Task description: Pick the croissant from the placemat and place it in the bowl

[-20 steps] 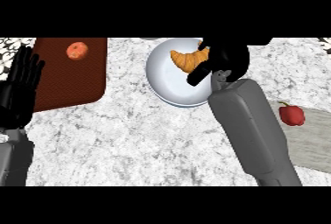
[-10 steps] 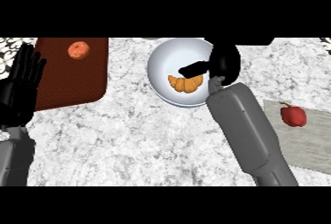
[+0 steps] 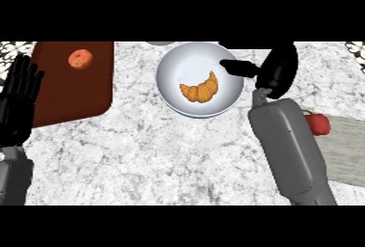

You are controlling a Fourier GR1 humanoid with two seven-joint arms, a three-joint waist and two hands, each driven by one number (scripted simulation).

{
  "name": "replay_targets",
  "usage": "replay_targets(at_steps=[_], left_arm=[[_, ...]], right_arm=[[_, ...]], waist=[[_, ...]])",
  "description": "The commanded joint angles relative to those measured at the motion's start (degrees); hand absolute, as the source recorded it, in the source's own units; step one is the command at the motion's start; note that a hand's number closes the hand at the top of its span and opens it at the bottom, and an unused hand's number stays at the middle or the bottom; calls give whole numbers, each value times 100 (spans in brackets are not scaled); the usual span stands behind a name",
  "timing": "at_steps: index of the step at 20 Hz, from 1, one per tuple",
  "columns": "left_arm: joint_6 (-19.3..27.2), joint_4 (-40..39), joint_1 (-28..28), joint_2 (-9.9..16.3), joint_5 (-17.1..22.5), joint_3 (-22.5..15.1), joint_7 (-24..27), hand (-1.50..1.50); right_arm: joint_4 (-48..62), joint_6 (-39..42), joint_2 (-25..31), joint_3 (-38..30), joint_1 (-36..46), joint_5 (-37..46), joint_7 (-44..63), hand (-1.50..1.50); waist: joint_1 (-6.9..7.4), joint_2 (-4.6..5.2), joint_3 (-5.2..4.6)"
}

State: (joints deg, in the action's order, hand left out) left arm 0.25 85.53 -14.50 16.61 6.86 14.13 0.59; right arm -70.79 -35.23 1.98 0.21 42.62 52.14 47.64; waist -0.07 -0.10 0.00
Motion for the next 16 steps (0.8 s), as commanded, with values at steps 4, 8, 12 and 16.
replay_targets(at_steps=[4,8,12,16], left_arm=[[-93,54,121,70,44,63,1,0],[-63,52,138,76,94,136,-87,0],[219,-12,73,-228,-178,-89,134,0],[55,24,-52,33,-22,90,-34,0]], right_arm=[[-1868,-199,278,-389,-1403,-284,96,-150],[-3283,70,549,-366,-2788,-1032,-469,-150],[-4344,479,1030,-738,-3841,-2027,-919,-150],[-4741,604,1090,-1253,-4763,-3175,-1751,-150]], waist=[[-100,-28,2],[-118,-29,3],[-137,-16,5],[-98,-7,6]])
